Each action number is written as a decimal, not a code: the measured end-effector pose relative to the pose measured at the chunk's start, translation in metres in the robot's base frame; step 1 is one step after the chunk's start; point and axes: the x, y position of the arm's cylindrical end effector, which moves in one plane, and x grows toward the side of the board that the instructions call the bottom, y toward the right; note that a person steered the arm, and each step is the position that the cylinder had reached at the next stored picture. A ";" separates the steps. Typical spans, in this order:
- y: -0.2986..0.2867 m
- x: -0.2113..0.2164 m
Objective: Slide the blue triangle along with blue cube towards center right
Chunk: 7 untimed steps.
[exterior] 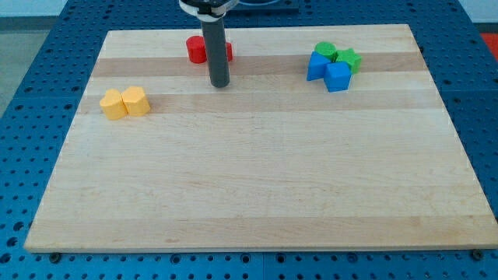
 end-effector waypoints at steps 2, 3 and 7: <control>0.023 -0.047; 0.044 -0.053; 0.120 -0.051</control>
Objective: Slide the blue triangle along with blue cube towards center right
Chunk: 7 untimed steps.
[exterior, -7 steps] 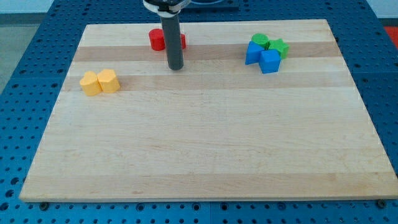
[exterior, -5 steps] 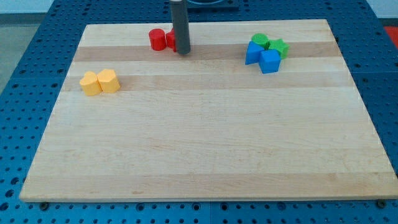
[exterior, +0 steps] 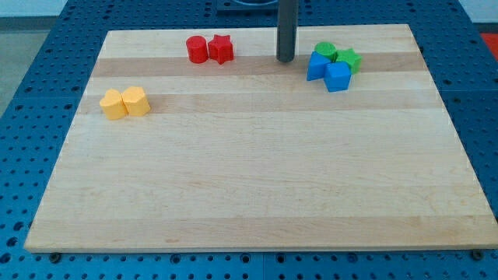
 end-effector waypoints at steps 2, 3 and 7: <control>0.025 0.014; 0.038 0.016; 0.085 0.055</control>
